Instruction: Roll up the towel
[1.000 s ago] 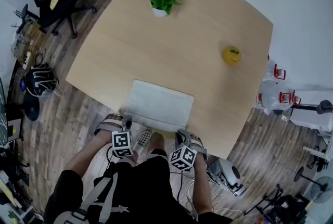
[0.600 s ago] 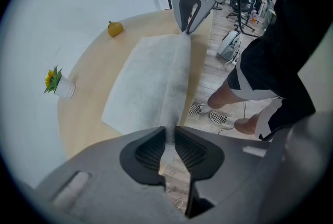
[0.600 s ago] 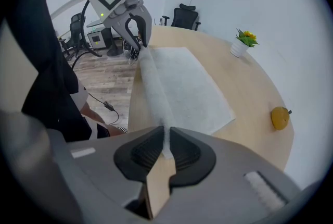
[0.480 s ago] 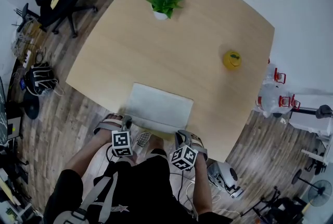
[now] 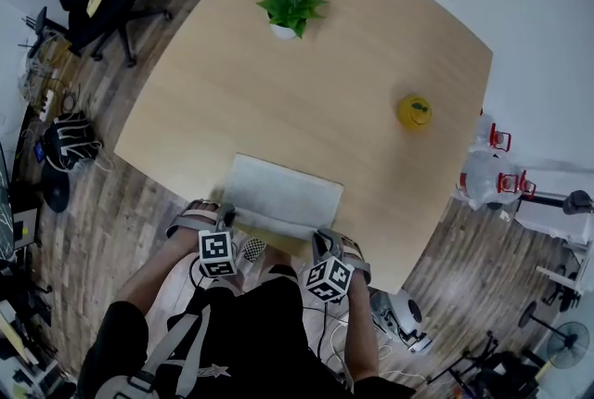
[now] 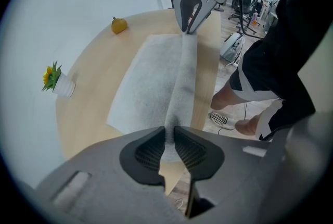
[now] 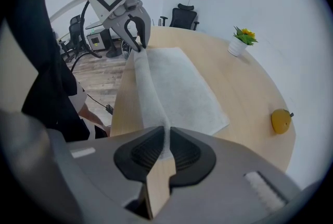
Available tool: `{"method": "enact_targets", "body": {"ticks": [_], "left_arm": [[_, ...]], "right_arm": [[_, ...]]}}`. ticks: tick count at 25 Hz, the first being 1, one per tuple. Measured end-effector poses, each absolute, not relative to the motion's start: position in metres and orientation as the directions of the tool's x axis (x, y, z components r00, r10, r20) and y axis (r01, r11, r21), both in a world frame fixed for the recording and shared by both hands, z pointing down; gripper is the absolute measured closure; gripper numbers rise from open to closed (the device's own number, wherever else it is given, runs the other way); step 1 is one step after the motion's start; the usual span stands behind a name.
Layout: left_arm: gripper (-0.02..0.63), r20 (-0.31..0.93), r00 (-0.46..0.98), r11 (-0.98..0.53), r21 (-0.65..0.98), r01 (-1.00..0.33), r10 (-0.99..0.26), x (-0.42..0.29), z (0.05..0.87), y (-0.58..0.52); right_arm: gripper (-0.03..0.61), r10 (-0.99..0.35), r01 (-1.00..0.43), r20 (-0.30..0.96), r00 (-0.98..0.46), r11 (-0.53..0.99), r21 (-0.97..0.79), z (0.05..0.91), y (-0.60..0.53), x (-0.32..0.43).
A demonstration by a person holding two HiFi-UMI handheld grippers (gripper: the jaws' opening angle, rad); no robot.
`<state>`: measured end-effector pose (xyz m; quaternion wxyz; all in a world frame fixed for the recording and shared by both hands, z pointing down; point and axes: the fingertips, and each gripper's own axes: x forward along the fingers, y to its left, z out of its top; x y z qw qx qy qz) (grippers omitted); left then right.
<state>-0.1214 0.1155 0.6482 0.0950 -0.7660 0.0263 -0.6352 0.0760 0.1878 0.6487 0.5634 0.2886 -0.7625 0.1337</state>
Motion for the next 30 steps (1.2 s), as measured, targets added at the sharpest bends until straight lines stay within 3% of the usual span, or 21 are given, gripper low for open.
{"method": "enact_targets", "body": {"ticks": [19,30], "left_arm": [[0.545,0.975,0.182,-0.988,-0.14,0.069,-0.126,-0.115,0.658,0.098],[0.534,0.958,0.206,-0.978,-0.208,0.024,-0.199,-0.115,0.65,0.094]], "right_arm": [[0.534,-0.281,-0.593,0.932,-0.227,0.799,0.097,0.659,0.167,0.081],[0.522,-0.347,-0.596,0.919,-0.188,0.784,0.174,0.652,0.167,0.082]]}}
